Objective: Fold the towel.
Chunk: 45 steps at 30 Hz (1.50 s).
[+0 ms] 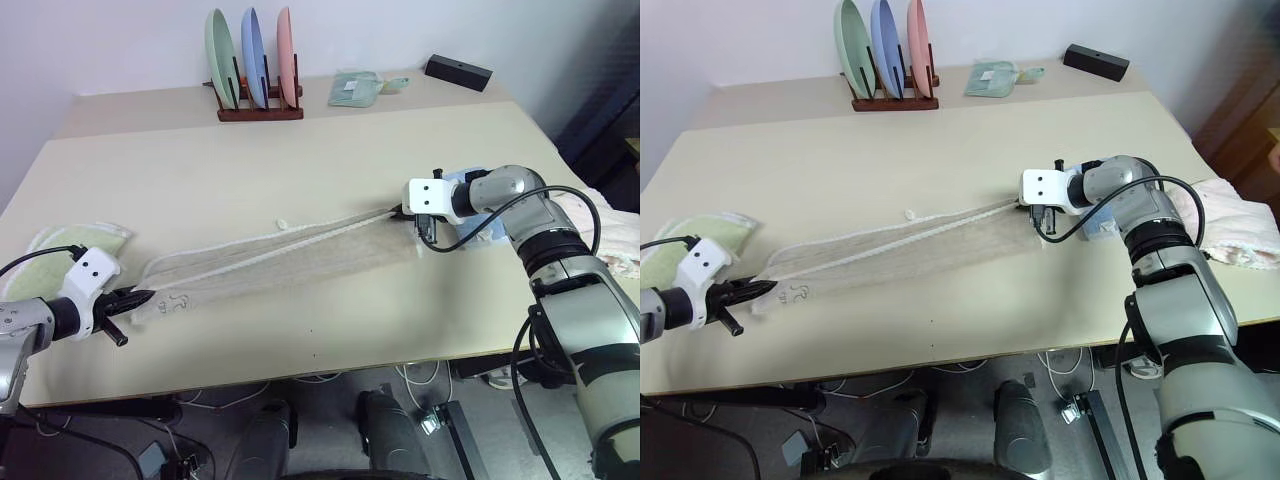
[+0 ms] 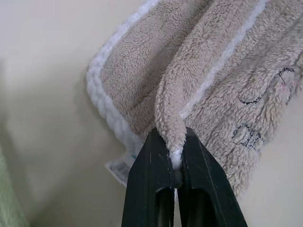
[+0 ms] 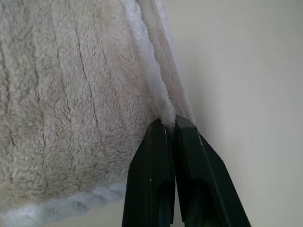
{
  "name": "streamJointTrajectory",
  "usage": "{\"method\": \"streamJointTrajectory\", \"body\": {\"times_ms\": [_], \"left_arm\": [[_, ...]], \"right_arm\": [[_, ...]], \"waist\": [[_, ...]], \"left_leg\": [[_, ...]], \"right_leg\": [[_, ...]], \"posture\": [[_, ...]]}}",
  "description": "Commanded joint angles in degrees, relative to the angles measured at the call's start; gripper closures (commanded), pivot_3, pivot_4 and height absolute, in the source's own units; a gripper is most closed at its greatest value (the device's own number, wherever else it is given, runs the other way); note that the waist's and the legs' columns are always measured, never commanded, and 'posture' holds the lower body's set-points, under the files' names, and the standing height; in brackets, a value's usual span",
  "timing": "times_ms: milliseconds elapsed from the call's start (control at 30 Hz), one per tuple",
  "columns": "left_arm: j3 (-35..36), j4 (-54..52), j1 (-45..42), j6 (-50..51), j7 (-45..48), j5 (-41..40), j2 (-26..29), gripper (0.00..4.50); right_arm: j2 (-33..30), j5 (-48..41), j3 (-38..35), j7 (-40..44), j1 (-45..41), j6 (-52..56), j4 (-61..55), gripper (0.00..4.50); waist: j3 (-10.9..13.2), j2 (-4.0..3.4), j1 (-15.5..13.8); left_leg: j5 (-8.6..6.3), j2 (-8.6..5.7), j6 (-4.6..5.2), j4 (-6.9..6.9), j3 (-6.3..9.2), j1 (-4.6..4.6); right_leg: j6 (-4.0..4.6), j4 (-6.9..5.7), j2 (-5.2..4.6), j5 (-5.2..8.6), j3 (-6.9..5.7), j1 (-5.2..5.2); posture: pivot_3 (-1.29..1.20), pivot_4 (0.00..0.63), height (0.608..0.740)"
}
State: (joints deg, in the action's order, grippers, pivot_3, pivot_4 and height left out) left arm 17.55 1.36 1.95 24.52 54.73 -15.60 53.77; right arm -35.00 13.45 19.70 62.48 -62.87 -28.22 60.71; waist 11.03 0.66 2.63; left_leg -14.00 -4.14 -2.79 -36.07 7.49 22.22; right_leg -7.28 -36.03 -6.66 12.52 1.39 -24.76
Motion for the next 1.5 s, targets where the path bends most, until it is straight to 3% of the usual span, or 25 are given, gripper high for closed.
{"method": "streamJointTrajectory", "body": {"times_ms": [33,67,200,500,600,633,767,933,1067,1200,1367,1500], "left_arm": [[1.2,1.2,-0.6,0.2,-1.0,-0.1,0.0,3.83],[1.3,1.5,-0.7,0.0,-1.4,0.0,-0.1,3.55],[2.2,3.4,-2.6,-1.4,-5.2,0.5,-1.2,1.64],[7.1,6.8,-8.5,-0.9,-20.1,0.5,-7.7,1.64],[9.3,2.1,-5.4,0.0,-20.5,-1.4,-9.5,1.64],[10.0,0.5,-4.4,-0.1,-20.5,-2.0,-9.9,1.61],[13.3,-8.0,0.1,2.0,-19.3,-6.3,-11.4,1.60],[13.6,-14.6,8.2,1.5,-18.8,-4.0,-10.1,1.60],[15.3,-17.8,9.3,-1.0,-19.6,-3.9,-10.8,1.60],[13.0,-24.1,8.1,-2.9,-17.1,-6.5,-11.5,1.60],[2.2,-33.1,6.4,-0.5,-13.9,-7.6,-10.8,1.60],[-5.9,-37.1,2.3,1.4,-14.7,-9.2,-13.6,1.60]], "right_arm": [[0.3,0.6,-1.5,-2.4,-2.9,-0.6,2.3,3.84],[0.4,0.8,-1.4,-2.6,-3.2,-0.8,2.8,3.58],[0.4,2.3,-1.4,-6.7,-3.5,-2.2,4.1,1.74],[-0.4,4.3,-2.3,-17.4,-2.7,-2.4,4.9,1.74],[-1.8,0.0,-5.4,-13.8,-0.8,-0.6,1.8,1.74],[-2.3,-2.1,-7.1,-11.7,0.2,1.0,0.1,1.47],[-5.5,-14.1,-14.5,-1.6,10.3,16.3,-18.4,0.04],[-10.4,-29.9,-22.9,0.9,30.4,45.4,-52.4,0.04],[-9.7,-42.5,-29.9,-5.5,41.8,67.0,-70.6,0.04],[-2.1,-55.7,-36.5,-19.1,48.9,87.0,-82.5,0.04],[9.4,-60.5,-42.1,-36.2,49.9,101.6,-84.5,0.04],[18.5,-59.6,-47.5,-48.3,47.5,108.4,-82.4,0.04]], "waist": [[0.0,0.00,0.1],[0.0,0.00,0.1],[0.0,-0.01,0.0],[0.0,0.00,0.1],[0.0,0.00,0.2],[0.0,0.00,0.2],[0.0,0.02,-0.3],[0.0,-0.01,-0.7],[0.0,0.01,-0.8],[-0.1,0.08,-1.5],[-0.1,0.11,-2.4],[-0.1,0.07,-2.1]], "left_leg": [[0.00,0.00,0.00,0.01,0.00,0.00],[0.00,0.00,0.00,0.01,0.00,0.00],[0.00,0.00,0.00,0.01,0.00,0.00],[0.01,-0.02,-0.03,0.00,0.03,0.00],[0.01,-0.02,-0.03,0.03,0.02,0.00],[0.01,-0.01,-0.03,0.04,0.02,0.00],[0.01,0.00,-0.03,-0.03,0.07,0.07],[-0.01,0.00,0.00,-0.03,0.11,0.08],[-0.01,0.05,0.01,-0.09,0.11,0.06],[-0.01,0.07,0.01,-0.11,0.08,0.03],[-0.01,0.02,0.00,-0.18,0.09,0.05],[0.00,-0.01,0.01,-0.19,0.10,0.05]], "right_leg": [[0.00,-0.01,0.00,0.00,0.00,-0.02],[0.00,-0.02,0.00,0.00,0.00,-0.03],[0.00,-0.02,0.00,0.00,0.01,-0.03],[0.00,-0.05,0.00,-0.01,0.01,-0.05],[0.00,-0.04,0.00,-0.01,0.02,-0.07],[0.00,-0.04,0.00,-0.01,0.02,-0.07],[0.00,0.00,0.00,-0.01,0.01,-0.04],[0.00,0.01,-0.04,0.01,0.01,0.02],[0.02,0.01,-0.01,0.02,0.00,0.05],[0.03,0.04,-0.01,0.03,0.00,0.11],[0.03,0.13,-0.06,0.02,0.00,0.19],[0.03,0.14,-0.03,0.01,0.00,0.19]], "posture": [[0.00,0.150,0.740],[0.00,0.150,0.740],[0.00,0.150,0.740],[0.00,0.150,0.740],[0.00,0.150,0.740],[0.00,0.150,0.740],[0.00,0.150,0.740],[0.00,0.150,0.740],[0.00,0.150,0.740],[0.00,0.150,0.740],[0.00,0.150,0.740],[0.00,0.150,0.740]]}}
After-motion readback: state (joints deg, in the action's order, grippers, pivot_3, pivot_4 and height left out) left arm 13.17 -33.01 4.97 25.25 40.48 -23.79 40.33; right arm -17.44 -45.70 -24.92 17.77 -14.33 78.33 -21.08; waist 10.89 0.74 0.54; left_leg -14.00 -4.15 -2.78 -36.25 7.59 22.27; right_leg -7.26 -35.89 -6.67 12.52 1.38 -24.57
